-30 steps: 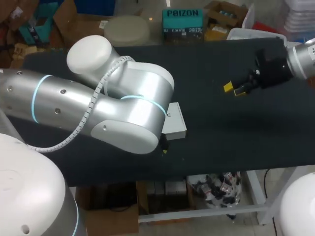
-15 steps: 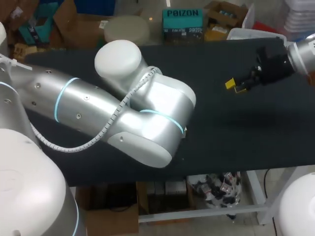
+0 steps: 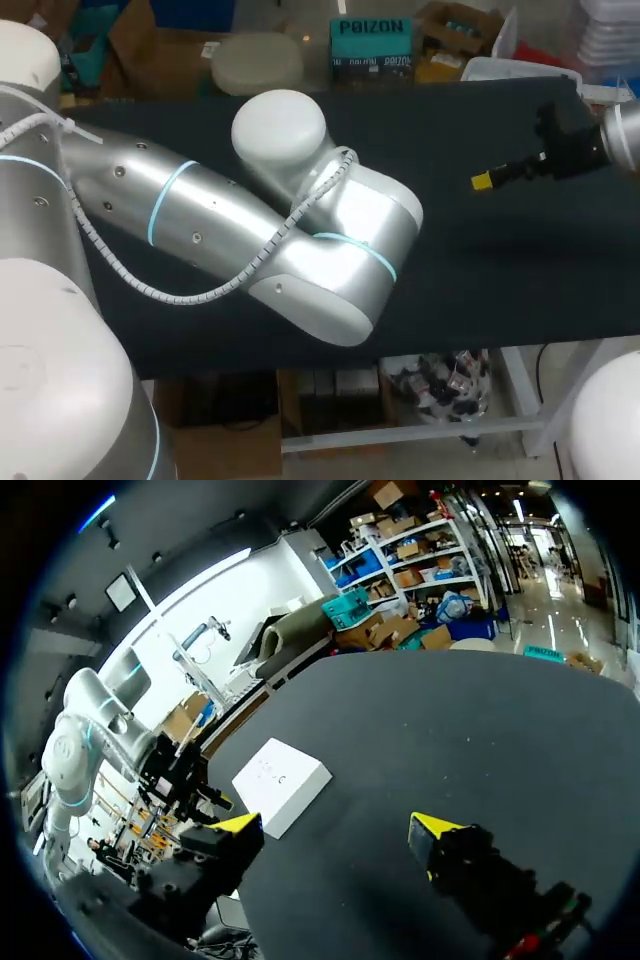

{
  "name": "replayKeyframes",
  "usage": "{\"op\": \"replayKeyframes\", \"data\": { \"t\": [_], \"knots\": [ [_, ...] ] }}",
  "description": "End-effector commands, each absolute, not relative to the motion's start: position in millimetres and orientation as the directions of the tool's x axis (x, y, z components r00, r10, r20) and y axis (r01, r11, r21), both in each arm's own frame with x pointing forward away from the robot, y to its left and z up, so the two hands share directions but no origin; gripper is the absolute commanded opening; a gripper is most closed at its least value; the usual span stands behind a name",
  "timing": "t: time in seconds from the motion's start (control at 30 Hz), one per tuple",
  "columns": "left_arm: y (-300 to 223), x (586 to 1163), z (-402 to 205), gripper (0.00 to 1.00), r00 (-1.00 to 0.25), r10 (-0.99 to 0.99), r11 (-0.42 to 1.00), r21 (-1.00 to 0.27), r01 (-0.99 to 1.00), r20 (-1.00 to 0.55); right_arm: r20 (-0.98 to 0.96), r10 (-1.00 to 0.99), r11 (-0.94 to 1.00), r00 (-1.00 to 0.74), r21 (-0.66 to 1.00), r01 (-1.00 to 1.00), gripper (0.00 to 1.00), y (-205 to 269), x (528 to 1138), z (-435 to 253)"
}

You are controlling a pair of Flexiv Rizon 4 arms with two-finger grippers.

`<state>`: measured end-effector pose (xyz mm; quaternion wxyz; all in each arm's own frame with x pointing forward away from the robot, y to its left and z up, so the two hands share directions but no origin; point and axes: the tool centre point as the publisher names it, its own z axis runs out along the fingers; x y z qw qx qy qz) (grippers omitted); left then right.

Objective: Assemble the packaging by folding the flat box into shape, placing the metal phone stand inside, and closing the box properly

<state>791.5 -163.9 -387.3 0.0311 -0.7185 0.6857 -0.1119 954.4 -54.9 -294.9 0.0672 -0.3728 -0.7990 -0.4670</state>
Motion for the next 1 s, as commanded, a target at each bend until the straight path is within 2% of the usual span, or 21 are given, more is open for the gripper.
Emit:
{"op": "replayKeyframes", "data": {
  "t": [0.03,1.0],
  "knots": [
    [-168,803,-390,1.00,0.056,-0.997,-0.066,-0.179,-0.982,0.060,0.351,0.640,0.266,-0.684,0.733,0.625,1.00,-47,939,-293],
    [-149,884,-396,1.00,0.110,-0.991,-0.121,-0.149,-0.981,0.075,0.331,0.668,0.211,-0.667,0.775,0.596,1.00,-47,946,-288]
  ]
}}
